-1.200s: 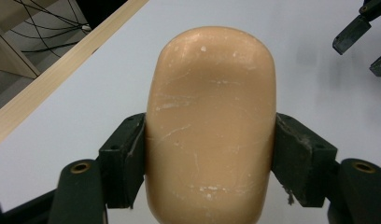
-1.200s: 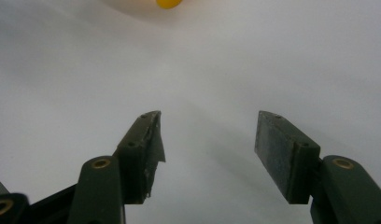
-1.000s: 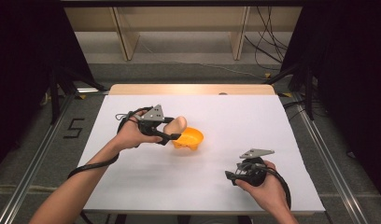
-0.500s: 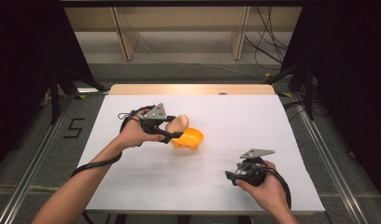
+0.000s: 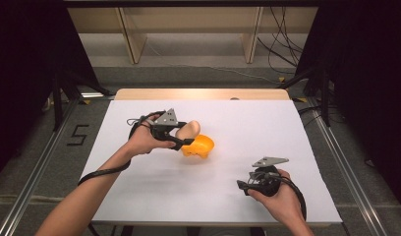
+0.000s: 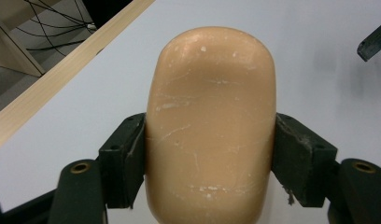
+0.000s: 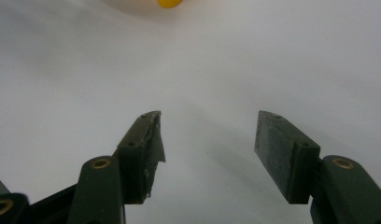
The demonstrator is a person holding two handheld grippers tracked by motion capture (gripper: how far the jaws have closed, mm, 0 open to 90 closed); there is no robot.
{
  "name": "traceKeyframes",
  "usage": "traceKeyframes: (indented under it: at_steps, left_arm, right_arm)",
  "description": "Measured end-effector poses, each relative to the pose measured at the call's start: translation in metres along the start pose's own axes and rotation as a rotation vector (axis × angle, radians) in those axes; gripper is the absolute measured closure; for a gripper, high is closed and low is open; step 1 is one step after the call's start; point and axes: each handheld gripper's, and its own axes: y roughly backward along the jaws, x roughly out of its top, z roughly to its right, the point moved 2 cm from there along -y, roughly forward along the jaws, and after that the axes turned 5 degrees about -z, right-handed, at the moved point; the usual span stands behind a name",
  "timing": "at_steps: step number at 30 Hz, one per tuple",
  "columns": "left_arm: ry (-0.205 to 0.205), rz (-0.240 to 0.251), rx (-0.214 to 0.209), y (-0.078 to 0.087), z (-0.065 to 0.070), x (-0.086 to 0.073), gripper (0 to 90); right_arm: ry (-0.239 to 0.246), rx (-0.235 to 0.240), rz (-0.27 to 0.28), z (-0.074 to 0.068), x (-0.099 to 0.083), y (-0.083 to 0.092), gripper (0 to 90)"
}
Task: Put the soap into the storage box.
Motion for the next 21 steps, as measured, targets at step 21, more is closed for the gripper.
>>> traceKeyframes:
  at_steps: [21]
  left_arm:
    - [0.012,-0.032,-0.006,-0.013,-0.003,-0.002,31.8]
  right_arm:
    - [0.016,-0.001,-0.008,0.001,0.0,0.0,41.9]
